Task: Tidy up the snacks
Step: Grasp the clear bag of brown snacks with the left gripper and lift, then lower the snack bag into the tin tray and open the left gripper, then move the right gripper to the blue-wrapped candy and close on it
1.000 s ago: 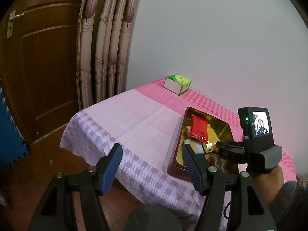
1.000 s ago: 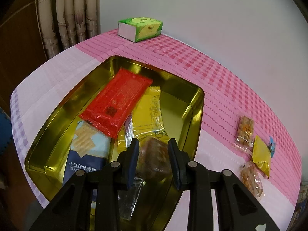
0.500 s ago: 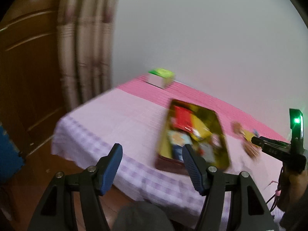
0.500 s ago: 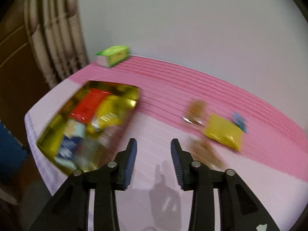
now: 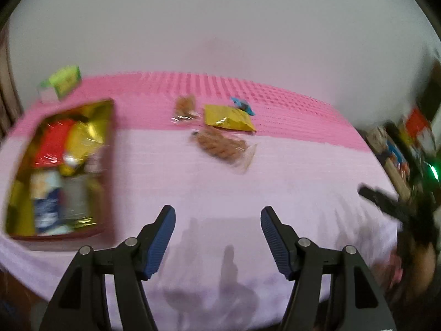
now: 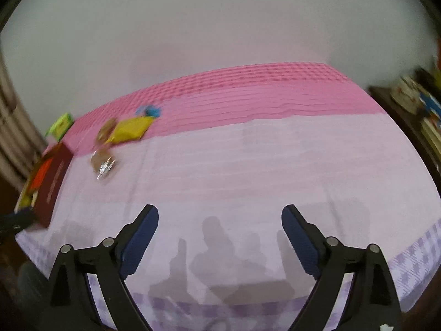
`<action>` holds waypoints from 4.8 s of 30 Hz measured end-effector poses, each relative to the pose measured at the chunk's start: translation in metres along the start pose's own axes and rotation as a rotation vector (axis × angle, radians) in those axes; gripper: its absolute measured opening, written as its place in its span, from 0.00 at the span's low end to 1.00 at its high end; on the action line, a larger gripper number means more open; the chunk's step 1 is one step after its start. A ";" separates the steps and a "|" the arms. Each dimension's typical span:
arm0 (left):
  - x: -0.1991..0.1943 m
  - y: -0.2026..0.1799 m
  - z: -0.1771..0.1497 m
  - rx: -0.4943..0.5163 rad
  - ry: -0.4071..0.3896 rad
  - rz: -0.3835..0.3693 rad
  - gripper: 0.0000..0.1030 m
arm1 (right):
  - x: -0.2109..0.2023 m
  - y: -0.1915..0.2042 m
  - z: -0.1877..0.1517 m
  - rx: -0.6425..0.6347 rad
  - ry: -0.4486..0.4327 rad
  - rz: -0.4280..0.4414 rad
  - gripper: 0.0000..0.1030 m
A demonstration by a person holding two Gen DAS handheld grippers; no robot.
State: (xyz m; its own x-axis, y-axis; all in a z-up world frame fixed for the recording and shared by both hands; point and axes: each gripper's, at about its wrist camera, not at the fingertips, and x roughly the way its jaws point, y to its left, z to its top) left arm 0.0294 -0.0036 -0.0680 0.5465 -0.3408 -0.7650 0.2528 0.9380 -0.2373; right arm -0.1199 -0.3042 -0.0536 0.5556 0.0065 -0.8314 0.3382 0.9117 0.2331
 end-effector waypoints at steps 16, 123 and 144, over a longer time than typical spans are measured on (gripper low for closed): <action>0.144 -0.043 0.074 -0.275 -0.037 0.432 0.65 | -0.041 -0.023 0.039 0.126 -0.136 0.200 0.93; -0.141 0.183 -0.010 -0.148 -0.255 0.408 0.63 | -0.021 0.052 0.003 -0.127 -0.015 0.197 0.99; -0.174 0.140 -0.041 0.055 -0.381 0.363 0.64 | 0.104 0.158 0.073 -0.320 0.096 0.090 0.99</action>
State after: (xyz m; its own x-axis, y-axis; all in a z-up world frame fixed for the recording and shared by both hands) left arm -0.0631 0.1893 0.0078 0.8557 -0.0031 -0.5174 0.0293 0.9987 0.0426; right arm 0.0466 -0.1895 -0.0663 0.4934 0.1174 -0.8619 0.0269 0.9883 0.1500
